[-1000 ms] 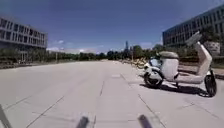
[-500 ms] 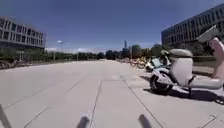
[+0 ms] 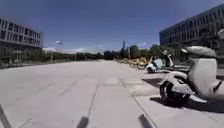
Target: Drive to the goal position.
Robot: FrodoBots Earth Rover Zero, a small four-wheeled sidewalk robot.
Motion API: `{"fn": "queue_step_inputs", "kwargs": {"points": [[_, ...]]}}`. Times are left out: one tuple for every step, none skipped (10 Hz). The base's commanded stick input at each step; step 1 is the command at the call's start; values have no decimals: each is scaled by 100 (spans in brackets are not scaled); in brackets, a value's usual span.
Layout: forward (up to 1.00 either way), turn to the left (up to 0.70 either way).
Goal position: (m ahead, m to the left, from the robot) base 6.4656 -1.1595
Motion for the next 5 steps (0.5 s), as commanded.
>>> {"fn": "queue_step_inputs", "kwargs": {"points": [[100, 41], [100, 41], [100, 41], [100, 41], [100, 32]]}}
